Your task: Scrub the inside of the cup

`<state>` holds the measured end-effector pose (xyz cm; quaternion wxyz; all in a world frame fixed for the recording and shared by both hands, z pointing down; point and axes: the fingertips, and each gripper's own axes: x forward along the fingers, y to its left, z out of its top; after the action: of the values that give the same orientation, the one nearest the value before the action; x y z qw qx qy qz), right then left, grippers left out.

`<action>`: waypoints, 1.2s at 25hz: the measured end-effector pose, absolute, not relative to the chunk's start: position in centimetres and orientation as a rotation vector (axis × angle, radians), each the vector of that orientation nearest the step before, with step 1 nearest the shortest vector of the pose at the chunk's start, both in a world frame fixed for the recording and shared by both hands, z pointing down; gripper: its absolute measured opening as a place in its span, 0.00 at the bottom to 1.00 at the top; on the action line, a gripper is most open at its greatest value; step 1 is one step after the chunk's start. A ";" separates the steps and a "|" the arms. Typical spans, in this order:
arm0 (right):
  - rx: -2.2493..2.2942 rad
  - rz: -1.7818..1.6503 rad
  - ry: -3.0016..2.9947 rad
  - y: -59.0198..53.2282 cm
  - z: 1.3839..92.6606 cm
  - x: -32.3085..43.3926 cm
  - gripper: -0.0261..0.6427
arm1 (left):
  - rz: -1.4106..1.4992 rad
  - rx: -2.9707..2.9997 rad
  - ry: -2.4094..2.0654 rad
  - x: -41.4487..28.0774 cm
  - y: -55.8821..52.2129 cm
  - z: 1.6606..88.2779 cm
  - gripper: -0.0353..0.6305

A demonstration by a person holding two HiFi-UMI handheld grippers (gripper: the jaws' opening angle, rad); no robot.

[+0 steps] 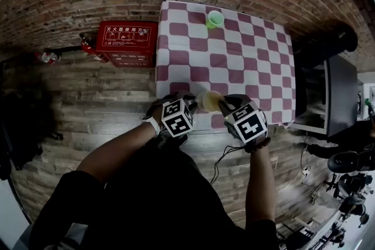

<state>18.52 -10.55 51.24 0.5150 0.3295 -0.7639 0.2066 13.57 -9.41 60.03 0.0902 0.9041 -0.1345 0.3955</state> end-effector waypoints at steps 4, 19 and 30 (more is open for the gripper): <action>0.899 0.529 -1.778 -10.7 55.8 18.0 0.15 | 1.184 2.690 -0.394 13.4 -9.3 60.1 0.19; 1.093 0.409 -1.711 -11.2 53.4 19.7 0.15 | 1.180 2.678 -0.405 13.1 -9.6 60.2 0.19; 1.076 0.310 -1.781 -10.2 50.5 18.5 0.15 | 1.186 2.676 -0.392 13.4 -9.2 60.2 0.19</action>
<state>18.49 -10.22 50.46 0.4957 0.4443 -0.7352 0.1280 13.35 -9.17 60.19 0.0939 0.9021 -0.1321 0.3999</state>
